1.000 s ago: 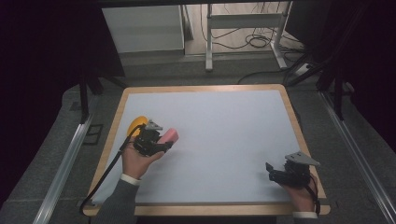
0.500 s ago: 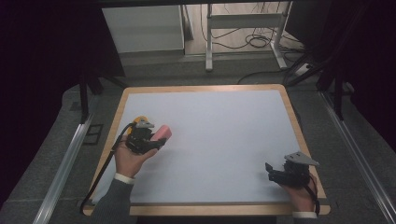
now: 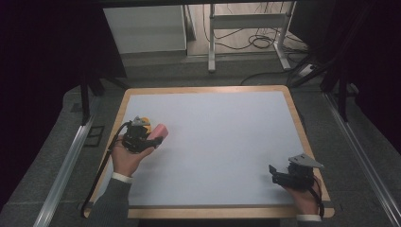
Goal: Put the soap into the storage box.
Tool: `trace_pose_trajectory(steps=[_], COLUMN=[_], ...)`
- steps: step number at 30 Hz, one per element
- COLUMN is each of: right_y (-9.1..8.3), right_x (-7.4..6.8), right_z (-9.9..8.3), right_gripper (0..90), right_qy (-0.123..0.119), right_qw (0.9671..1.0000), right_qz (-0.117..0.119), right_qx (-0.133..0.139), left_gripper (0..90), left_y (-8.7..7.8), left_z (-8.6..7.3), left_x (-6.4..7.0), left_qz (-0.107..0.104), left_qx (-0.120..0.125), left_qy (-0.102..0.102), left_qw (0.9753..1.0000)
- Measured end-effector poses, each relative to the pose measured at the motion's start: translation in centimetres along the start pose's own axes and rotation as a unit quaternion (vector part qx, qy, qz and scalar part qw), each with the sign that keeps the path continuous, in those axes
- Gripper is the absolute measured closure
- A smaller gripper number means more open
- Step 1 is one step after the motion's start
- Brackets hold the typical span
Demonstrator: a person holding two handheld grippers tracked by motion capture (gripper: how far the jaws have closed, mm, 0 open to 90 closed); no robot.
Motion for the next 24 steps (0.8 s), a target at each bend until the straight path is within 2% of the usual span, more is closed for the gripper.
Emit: trace_pose_trajectory(steps=[15,24], right_y=[-0.1,0.0], right_x=[0.0,-0.1], right_z=[0.0,0.0], right_gripper=[9.5,9.5], right_qy=[-0.001,-0.001], right_qw=[1.0000,1.0000], right_qz=[-0.001,-0.001], right_qx=[-0.001,-0.002], left_gripper=[60.4,60.4], left_y=[0.1,0.0], left_z=[0.5,1.1], left_x=[-1.1,-2.0], left_qz=[0.007,0.013], left_qx=[-0.001,0.006], left_qy=[-0.011,-0.021], left_qw=[0.9999,0.9997])
Point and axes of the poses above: each handheld gripper's, and its own axes: y roughly forward along the jaws, z roughly out of its top, x roughly to its right, the point moved 8 cm from there along y, roughly forward along the jaws, and after that the axes turned 13 degrees about -y, right-handed, at the moved point
